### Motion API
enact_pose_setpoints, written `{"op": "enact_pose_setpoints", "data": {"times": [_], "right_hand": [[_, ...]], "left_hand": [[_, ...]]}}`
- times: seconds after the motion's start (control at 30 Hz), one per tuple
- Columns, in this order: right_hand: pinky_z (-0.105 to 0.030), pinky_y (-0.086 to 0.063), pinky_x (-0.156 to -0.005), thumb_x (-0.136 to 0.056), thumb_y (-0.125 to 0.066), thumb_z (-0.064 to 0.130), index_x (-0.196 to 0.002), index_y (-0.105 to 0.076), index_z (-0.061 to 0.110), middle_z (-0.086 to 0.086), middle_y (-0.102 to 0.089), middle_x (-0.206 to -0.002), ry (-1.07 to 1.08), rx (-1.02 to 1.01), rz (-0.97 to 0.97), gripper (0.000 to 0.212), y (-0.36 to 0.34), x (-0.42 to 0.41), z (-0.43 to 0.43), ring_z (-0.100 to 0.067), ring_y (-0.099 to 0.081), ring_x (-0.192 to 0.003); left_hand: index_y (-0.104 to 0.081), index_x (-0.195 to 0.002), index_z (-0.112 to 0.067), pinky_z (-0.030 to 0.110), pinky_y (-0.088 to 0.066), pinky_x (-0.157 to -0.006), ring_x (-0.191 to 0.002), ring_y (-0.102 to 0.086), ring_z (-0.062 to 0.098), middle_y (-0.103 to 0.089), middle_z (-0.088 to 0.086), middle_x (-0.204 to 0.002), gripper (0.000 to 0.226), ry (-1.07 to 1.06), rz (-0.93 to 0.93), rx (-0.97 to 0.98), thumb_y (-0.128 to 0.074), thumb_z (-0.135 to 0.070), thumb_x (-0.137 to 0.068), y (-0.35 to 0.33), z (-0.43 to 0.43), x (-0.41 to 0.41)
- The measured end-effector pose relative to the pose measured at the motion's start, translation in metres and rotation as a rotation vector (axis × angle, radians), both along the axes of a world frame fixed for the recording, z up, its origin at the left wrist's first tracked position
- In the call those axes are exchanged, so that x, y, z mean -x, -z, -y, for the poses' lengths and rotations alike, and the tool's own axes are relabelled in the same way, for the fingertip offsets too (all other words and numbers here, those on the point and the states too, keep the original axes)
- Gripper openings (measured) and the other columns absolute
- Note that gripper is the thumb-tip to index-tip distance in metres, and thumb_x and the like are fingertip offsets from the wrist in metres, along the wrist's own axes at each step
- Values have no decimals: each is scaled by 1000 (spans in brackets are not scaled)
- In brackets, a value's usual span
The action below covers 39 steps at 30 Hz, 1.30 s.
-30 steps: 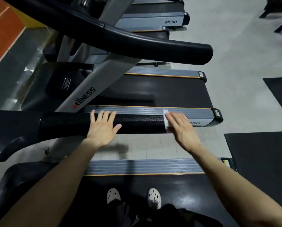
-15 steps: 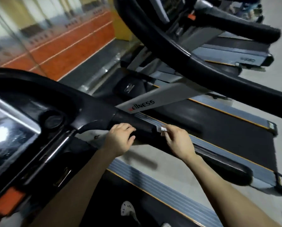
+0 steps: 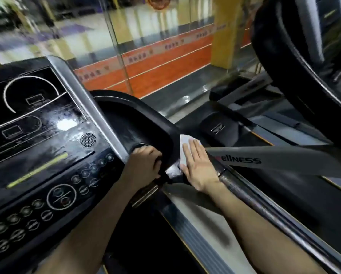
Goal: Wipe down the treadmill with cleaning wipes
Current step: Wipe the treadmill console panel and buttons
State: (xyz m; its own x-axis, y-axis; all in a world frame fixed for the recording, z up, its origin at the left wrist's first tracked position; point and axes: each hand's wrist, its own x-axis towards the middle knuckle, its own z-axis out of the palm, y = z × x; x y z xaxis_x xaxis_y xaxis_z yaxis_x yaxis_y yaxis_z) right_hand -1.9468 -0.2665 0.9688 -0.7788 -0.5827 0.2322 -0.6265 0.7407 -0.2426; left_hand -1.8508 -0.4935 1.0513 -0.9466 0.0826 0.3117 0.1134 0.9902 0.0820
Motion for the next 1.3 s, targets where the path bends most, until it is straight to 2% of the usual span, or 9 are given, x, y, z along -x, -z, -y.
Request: {"op": "enact_pose_setpoints", "data": {"times": [0.17,0.4,0.53,0.63,0.8,0.93,1.03,1.1,1.3], "right_hand": [[-45,1,-134,-114,-19,52,-170,-1,13,-11,13,-177,10,-3,1,71,12,-6,-3,-25,19,-163],[-49,-23,-129,-112,-30,45,-169,8,10,-11,-3,-178,-21,1,40,77,-50,107,138,-28,-6,-165],[-44,-35,-124,-107,-45,34,-168,-2,2,-16,-22,-173,-121,15,19,81,-57,124,149,-31,-31,-157],[-46,-39,-120,-104,-45,33,-169,-6,6,-12,-33,-168,-96,33,23,81,-36,103,93,-29,-45,-146],[-56,-21,-127,-110,-22,57,-167,-17,20,0,-44,-162,44,-23,164,68,-15,71,21,-20,-41,-152],[-43,-48,-89,-104,-26,46,-143,-43,14,-3,-53,-126,-122,70,146,52,-34,112,83,-30,-60,-115],[-49,-53,-87,-102,-35,28,-152,-35,-1,-19,-52,-139,-225,84,22,58,-58,146,168,-39,-58,-115],[-49,-51,-100,-100,-31,23,-159,-26,-8,-26,-44,-153,-246,56,-11,67,-67,155,197,-44,-54,-128],[-56,-30,-125,-104,-28,32,-169,7,7,-17,-1,-177,-281,-16,-93,77,-38,113,108,-36,-8,-164]], "left_hand": [[-75,-116,-21,42,-50,-101,-109,-64,22,-69,-6,-116,24,7,-51,-1,-66,-28,-95,-12,34,24],[-76,-114,-13,52,-41,-119,-137,-56,34,-66,10,-129,27,-25,-145,96,-72,-23,-89,-26,71,54],[-70,-130,-12,51,-36,-123,-139,-53,35,-64,12,-138,43,-148,-180,188,-67,-27,-90,-51,86,81],[-56,-151,-14,50,-28,-128,-149,-44,36,-54,16,-154,58,-195,-140,226,-62,-37,-99,-62,95,110],[-8,-173,-31,56,3,-133,-167,4,33,-3,14,-180,76,-493,88,291,-23,-68,-108,-65,124,159],[8,-172,-32,61,7,-131,-164,21,34,14,13,-179,80,-571,137,360,-13,-71,-106,-54,129,167],[0,-173,-33,60,4,-132,-166,14,34,3,13,-181,80,-575,113,376,-18,-72,-105,-58,128,165],[0,-172,-34,59,4,-132,-166,13,33,2,12,-181,80,-590,129,393,-18,-73,-105,-60,127,164],[-9,-173,-34,58,2,-133,-167,9,32,-5,11,-181,80,-578,94,398,-14,-75,-104,-59,130,162]]}}
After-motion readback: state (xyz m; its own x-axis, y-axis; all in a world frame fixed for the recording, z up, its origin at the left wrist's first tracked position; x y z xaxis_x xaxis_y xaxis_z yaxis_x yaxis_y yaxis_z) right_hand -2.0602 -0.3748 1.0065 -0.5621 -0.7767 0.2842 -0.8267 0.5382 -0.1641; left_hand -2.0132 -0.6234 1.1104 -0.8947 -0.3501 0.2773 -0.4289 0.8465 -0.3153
